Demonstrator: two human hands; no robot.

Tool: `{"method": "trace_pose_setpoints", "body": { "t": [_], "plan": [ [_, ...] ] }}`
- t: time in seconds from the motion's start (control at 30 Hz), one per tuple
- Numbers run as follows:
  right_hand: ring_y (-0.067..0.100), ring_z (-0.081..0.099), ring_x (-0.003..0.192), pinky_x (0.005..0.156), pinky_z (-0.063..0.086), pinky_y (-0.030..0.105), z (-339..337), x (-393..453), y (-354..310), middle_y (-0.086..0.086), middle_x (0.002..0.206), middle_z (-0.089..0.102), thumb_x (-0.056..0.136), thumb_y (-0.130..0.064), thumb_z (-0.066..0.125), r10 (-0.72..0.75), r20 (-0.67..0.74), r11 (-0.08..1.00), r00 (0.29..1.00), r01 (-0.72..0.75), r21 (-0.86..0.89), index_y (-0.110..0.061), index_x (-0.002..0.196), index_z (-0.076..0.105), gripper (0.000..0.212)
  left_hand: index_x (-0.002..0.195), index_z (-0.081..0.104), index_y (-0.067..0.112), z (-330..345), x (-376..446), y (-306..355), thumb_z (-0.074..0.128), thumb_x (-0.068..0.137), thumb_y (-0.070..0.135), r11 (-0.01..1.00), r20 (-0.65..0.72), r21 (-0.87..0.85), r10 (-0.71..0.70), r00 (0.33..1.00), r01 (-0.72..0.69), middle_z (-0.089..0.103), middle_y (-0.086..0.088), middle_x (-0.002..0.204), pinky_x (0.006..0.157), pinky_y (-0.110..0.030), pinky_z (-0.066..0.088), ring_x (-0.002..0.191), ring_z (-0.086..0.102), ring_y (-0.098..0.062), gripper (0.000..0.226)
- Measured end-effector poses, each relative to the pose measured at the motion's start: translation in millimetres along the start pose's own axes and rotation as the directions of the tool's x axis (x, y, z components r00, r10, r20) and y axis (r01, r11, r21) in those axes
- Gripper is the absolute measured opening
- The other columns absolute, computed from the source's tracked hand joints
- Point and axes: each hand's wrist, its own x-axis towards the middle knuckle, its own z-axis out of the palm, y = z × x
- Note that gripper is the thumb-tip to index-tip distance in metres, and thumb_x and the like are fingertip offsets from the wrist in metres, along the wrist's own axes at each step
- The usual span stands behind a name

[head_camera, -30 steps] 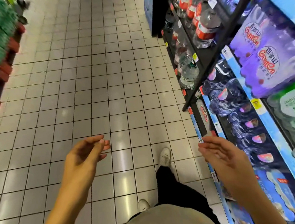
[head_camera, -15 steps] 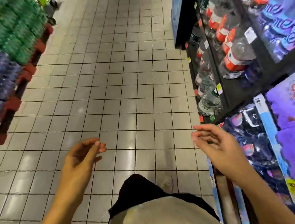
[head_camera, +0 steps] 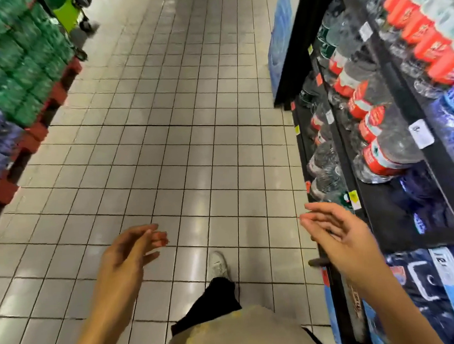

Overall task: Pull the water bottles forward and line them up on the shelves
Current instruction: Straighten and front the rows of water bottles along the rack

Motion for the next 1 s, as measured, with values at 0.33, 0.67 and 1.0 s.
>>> {"method": "trace_pose_setpoints", "body": {
  "t": [0.33, 0.67, 1.0],
  "plan": [
    [0.012, 0.071, 0.095, 0.082, 0.054, 0.016, -2, 113, -21, -0.003, 0.099, 0.075, 0.078, -0.031, 0.074, 0.043, -0.198, 0.998, 0.979, -0.035, 0.044, -0.025, 0.108, 0.07, 0.031, 0.105, 0.071, 0.018, 80, 170, 87, 0.051, 0.101, 0.022, 0.998, 0.232, 0.049, 0.03, 0.972, -0.042, 0.075, -0.008, 0.096, 0.088, -0.041, 0.052, 0.097, 0.072, -0.022, 0.021],
    [0.009, 0.071, 0.094, 0.083, 0.055, 0.02, -59, 266, -33, -0.007, 0.096, 0.076, 0.084, -0.02, 0.075, 0.115, -0.333, 0.991, 0.936, -0.083, 0.109, -0.028, 0.104, 0.071, 0.022, 0.108, 0.071, 0.022, 206, 331, 145, 0.05, 0.099, 0.028, 0.992, 0.369, 0.099, 0.033, 0.929, -0.074, 0.075, -0.008, 0.1, 0.088, -0.042, 0.052, 0.099, 0.071, -0.02, 0.023],
    [0.011, 0.07, 0.094, 0.08, 0.053, 0.012, -136, 468, -85, -0.004, 0.096, 0.074, 0.086, -0.014, 0.073, 0.039, -0.264, 0.998, 0.964, -0.027, 0.05, -0.022, 0.11, 0.068, 0.025, 0.106, 0.072, 0.025, 323, 465, 194, 0.053, 0.1, 0.032, 0.995, 0.35, 0.076, 0.041, 0.936, -0.072, 0.075, -0.009, 0.101, 0.09, -0.044, 0.052, 0.1, 0.071, -0.022, 0.021]
  ]
}}
